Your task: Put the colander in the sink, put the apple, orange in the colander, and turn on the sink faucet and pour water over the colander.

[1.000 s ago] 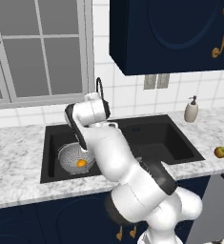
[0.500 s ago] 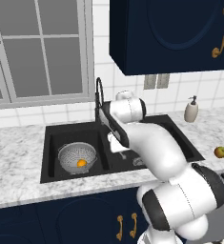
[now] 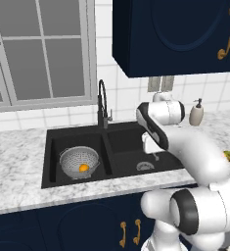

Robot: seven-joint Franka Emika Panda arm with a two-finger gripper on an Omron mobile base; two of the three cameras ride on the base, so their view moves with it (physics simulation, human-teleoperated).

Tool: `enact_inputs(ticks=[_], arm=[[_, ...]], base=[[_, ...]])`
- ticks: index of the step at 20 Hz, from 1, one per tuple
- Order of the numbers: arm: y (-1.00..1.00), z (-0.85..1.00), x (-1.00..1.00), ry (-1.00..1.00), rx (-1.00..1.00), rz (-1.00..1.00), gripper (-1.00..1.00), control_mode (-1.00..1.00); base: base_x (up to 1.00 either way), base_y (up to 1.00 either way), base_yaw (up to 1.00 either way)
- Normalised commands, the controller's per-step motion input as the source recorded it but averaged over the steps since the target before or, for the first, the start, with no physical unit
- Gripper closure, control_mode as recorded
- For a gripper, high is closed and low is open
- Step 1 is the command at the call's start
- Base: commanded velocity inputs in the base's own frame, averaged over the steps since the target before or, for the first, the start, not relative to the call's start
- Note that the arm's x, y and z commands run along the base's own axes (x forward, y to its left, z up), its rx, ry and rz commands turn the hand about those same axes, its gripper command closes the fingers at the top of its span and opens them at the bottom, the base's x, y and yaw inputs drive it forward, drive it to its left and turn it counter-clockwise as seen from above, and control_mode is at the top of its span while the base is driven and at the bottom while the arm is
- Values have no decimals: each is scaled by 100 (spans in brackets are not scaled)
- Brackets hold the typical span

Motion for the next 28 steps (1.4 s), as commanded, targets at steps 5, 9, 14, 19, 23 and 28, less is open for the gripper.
enact_inputs(ticks=[5,9,14,19,23,28], arm=[[-100,0,0,-20,7,0,-100,-100],[-100,0,3,-29,6,-2,-100,-100],[-100,0,5,-19,7,0,-100,-100],[-100,0,5,-16,9,0,-100,-100],[-99,0,24,-7,4,0,-100,-100],[-82,-2,45,2,0,-7,-100,-100]], base=[[0,0,0],[0,0,0],[0,0,0],[0,0,0],[0,0,0],[0,0,0]])
